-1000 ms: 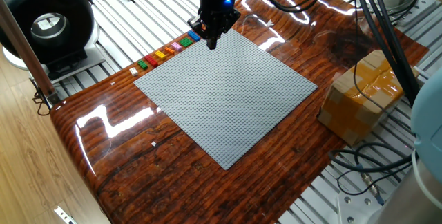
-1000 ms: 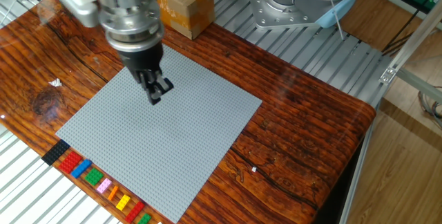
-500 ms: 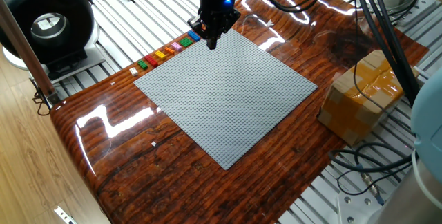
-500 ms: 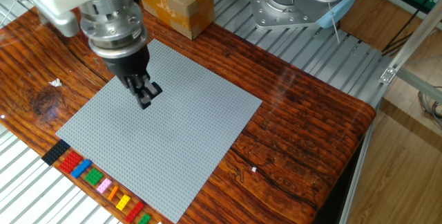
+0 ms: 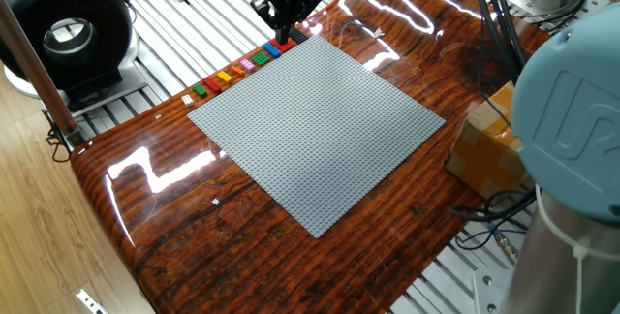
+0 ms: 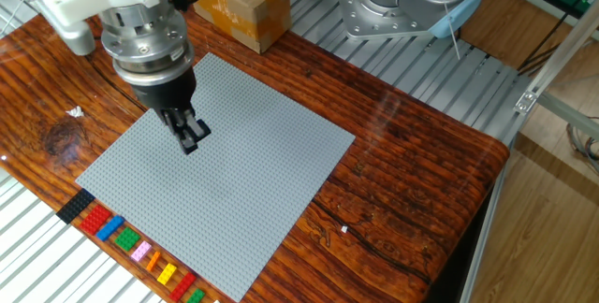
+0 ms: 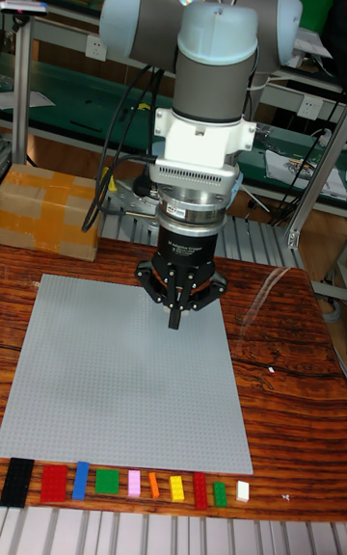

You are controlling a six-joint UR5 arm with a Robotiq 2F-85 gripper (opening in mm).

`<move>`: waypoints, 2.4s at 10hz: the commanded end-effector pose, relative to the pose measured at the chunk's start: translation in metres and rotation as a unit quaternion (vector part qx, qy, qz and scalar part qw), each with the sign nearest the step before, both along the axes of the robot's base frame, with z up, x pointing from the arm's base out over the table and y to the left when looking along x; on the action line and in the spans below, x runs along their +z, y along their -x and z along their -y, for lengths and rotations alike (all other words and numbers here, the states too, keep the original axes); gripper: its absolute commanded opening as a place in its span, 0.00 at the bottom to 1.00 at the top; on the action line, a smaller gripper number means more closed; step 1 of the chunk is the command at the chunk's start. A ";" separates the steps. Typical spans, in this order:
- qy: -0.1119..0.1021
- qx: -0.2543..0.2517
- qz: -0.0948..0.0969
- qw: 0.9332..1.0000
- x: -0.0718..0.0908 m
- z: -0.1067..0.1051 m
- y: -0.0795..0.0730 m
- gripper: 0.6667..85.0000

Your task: Build with small Lego blocks

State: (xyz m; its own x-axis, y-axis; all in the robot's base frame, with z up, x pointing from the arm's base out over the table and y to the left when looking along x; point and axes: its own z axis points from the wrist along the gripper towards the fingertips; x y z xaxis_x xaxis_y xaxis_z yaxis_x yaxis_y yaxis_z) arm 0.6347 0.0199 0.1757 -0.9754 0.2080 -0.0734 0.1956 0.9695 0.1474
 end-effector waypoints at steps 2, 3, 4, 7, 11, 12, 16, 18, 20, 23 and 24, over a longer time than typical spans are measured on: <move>-0.004 -0.042 0.005 0.999 0.002 0.001 -0.007 0.00; 0.011 -0.025 0.025 0.999 0.002 0.008 -0.016 0.00; 0.007 -0.009 0.029 1.000 0.003 0.005 -0.016 0.00; 0.009 0.035 -0.010 0.999 -0.004 0.021 -0.018 0.00; 0.017 0.029 0.000 0.999 -0.030 0.003 -0.068 0.00; 0.019 0.023 -0.002 1.000 -0.031 -0.002 -0.074 0.00; 0.031 0.017 -0.028 0.999 -0.022 0.013 -0.051 0.00; 0.006 0.003 -0.036 0.999 -0.021 0.000 -0.047 0.00; 0.009 -0.045 -0.030 0.998 -0.021 0.004 -0.054 0.00; 0.019 -0.078 -0.013 0.997 -0.021 0.011 -0.064 0.00; 0.033 -0.075 -0.009 0.997 -0.022 0.019 -0.065 0.00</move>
State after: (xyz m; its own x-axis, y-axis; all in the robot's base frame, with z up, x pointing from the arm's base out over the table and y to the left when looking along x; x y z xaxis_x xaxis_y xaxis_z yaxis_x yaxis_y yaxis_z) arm 0.6943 0.0072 0.1526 -0.9481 0.3138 -0.0507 0.3088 0.9471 0.0875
